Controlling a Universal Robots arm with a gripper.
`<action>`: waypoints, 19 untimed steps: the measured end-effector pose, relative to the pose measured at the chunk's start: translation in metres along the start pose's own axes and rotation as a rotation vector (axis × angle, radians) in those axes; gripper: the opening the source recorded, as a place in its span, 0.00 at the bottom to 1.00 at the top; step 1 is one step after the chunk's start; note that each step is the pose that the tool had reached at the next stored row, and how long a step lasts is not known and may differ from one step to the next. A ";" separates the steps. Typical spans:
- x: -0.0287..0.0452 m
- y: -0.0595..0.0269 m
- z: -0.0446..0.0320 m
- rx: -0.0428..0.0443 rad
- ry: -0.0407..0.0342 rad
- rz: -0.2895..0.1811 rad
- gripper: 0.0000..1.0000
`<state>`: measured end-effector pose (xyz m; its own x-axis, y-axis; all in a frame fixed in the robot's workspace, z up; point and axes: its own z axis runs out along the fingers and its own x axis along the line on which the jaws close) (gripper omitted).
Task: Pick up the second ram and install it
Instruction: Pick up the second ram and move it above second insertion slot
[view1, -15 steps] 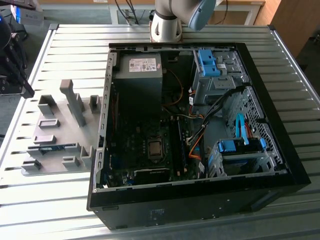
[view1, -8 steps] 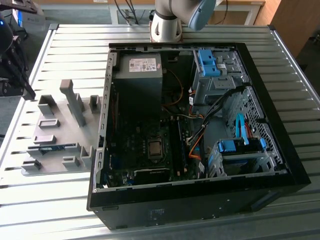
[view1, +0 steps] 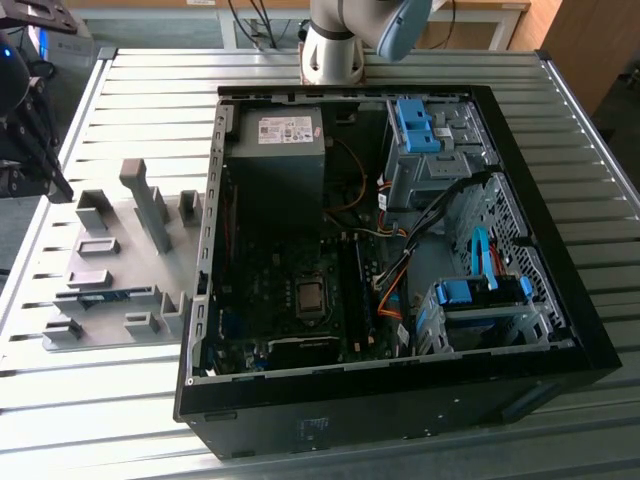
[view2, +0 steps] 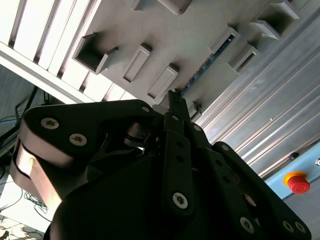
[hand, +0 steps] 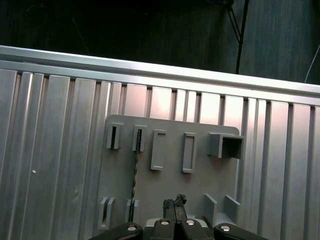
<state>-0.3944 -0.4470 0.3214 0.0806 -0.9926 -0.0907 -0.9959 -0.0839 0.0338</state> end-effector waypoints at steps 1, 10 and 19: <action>0.0000 0.0000 0.0001 0.0000 0.0000 0.000 0.10; 0.0000 0.0000 0.0004 0.0002 -0.0001 0.000 0.17; 0.0003 -0.0001 0.0032 0.0002 -0.0001 0.000 0.17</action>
<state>-0.3944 -0.4470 0.3183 0.0806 -0.9926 -0.0908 -0.9959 -0.0840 0.0336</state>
